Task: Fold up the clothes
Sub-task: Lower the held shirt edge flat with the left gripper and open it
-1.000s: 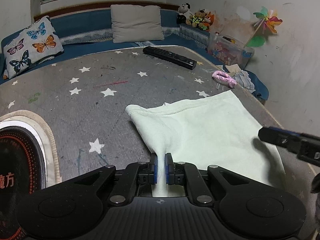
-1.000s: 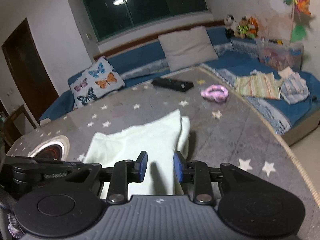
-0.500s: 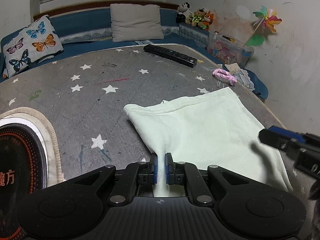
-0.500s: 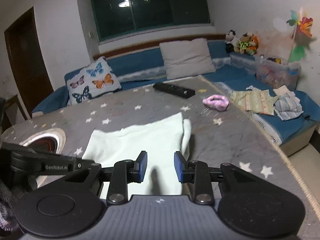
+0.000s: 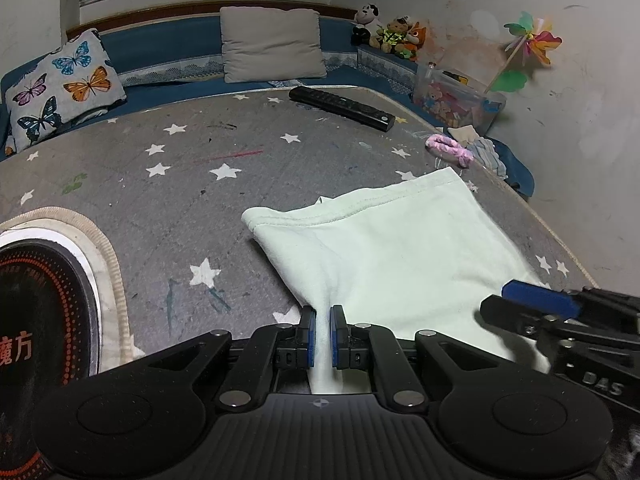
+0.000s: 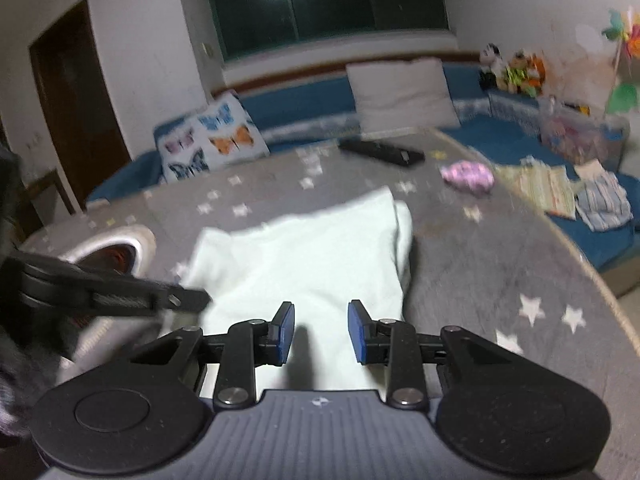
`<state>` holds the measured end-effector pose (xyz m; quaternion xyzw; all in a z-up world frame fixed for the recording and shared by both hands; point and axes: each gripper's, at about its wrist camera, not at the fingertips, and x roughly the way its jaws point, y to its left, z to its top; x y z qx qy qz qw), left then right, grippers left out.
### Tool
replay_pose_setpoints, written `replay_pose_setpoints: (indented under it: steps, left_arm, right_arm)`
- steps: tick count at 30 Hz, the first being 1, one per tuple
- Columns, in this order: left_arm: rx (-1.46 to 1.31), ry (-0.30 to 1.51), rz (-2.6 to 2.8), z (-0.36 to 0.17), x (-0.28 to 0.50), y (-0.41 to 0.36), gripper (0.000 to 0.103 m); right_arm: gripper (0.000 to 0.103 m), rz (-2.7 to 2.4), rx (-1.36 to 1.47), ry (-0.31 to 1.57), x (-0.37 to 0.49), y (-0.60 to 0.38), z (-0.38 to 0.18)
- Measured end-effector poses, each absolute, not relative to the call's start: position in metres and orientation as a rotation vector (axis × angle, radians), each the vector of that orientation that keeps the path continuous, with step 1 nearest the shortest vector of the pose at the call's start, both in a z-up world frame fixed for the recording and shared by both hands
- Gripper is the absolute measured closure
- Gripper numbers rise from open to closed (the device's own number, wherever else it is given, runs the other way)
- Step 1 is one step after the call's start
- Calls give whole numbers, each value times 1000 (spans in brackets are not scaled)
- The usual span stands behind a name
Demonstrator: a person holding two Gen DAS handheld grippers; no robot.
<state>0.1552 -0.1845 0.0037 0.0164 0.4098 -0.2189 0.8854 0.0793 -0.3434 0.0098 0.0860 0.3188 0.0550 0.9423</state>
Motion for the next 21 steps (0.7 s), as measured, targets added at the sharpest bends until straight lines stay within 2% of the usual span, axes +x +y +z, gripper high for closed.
replay_pose_setpoints:
  steps: [2,11,17,21]
  left_arm:
    - [33,851,-458,5,155,-183,92]
    - [13,816,-446,12,163,-177,91]
    - [-3,834,-427,5,175,-168,90]
    - [-7,804,-440,13,176,-167,91]
  right_arm:
    - [75,107,178,655,79,-346,9]
    - [74,113,166,600,100,-350,30]
    - [75,81,221,698,131,-360,5]
    - [75,91,218,687,129,-361,8]
